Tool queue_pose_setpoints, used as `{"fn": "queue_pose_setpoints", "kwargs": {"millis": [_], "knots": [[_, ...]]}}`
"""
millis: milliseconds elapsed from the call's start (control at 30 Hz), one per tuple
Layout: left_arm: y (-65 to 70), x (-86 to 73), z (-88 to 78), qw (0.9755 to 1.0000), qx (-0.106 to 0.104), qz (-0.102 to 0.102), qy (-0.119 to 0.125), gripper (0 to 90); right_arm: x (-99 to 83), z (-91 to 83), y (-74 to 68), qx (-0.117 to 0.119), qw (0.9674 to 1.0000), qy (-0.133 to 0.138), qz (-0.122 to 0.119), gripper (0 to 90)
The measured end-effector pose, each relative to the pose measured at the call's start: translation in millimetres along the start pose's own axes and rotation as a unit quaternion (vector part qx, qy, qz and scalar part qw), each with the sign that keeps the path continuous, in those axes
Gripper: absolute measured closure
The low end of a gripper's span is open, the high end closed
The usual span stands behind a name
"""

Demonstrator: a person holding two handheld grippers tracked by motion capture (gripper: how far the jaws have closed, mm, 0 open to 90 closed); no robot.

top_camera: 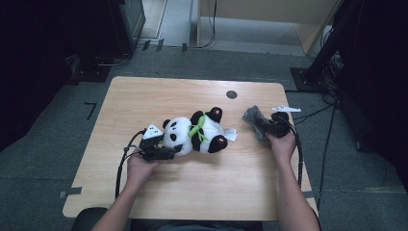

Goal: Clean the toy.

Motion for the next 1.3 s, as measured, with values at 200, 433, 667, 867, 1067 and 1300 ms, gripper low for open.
{"fn": "queue_pose_setpoints", "kwargs": {"millis": [200, 433, 667, 867, 1067, 1300], "knots": [[-0.4, -0.2, 0.3, 1.0, -0.001, -0.001, 0.001, 18.1, -3.9, 6.7, 4.2, -0.006, 0.9999, -0.01, 0.003, 68.6], [-0.7, 0.2, 0.2, 1.0, -0.003, -0.002, 0.0, 17.4, -1.6, 2.2, 5.9, -0.01, 0.9998, 0.006, 0.014, 44.9], [-1.6, 0.3, -0.1, 1.0, -0.007, -0.002, 0.002, 15.2, 1.9, -8.3, -0.2, -0.004, 0.9999, 0.016, 0.005, 38.8], [-4.0, 0.2, 0.1, 0.9998, -0.016, -0.005, 0.005, 12.4, 3.8, -18.9, -13.5, 0.01, 0.9996, 0.024, -0.012, 36.8], [-6.6, 0.5, 0.2, 0.9995, -0.026, -0.012, 0.011, 10.4, 2.4, -26.0, -30.0, 0.023, 0.9989, 0.026, -0.03, 32.7], [-8.0, 0.2, -0.8, 0.9993, -0.032, -0.013, 0.011, 10.3, 1.2, -34.6, -46.4, 0.036, 0.9981, 0.029, -0.04, 30.9]]}}
Point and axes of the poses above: each handheld gripper's, and its own axes: z roughly forward along the jaws, x roughly out of its top, y roughly to its right, the point moved 1 cm from there along z, roughly forward along the jaws, and after that the axes turned 11 degrees about -y, right-handed, at the moved point
